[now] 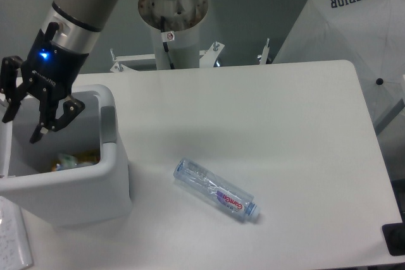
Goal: Place the trash in the trash can
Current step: 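Move the gripper back over the clear water bottle's cap end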
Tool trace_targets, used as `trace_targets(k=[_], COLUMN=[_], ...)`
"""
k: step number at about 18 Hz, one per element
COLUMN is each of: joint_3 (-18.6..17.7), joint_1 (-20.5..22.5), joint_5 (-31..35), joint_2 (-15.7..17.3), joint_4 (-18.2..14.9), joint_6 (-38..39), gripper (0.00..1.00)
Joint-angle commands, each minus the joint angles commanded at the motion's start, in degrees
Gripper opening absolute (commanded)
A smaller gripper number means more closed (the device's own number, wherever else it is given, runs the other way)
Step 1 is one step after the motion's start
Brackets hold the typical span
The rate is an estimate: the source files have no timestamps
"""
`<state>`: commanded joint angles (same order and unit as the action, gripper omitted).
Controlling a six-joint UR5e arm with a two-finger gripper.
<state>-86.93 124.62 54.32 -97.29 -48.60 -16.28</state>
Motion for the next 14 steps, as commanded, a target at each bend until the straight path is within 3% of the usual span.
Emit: trace_targets(k=[2, 6, 10, 14], joint_3=[0.71, -0.69, -2.01, -3.24], joint_1=[2.54, 12.2, 20.03, 23.21], joint_5=[0.09, 0.26, 0.35, 10.08], joint_2=[0.0, -0.26, -2.02, -5.79], joint_4=[-0.09, -0.53, -0.79, -0.62], joint_6=[3.34, 13.62, 19.17, 20.05], gripper=[0.99, 0.99, 1.0, 1.0])
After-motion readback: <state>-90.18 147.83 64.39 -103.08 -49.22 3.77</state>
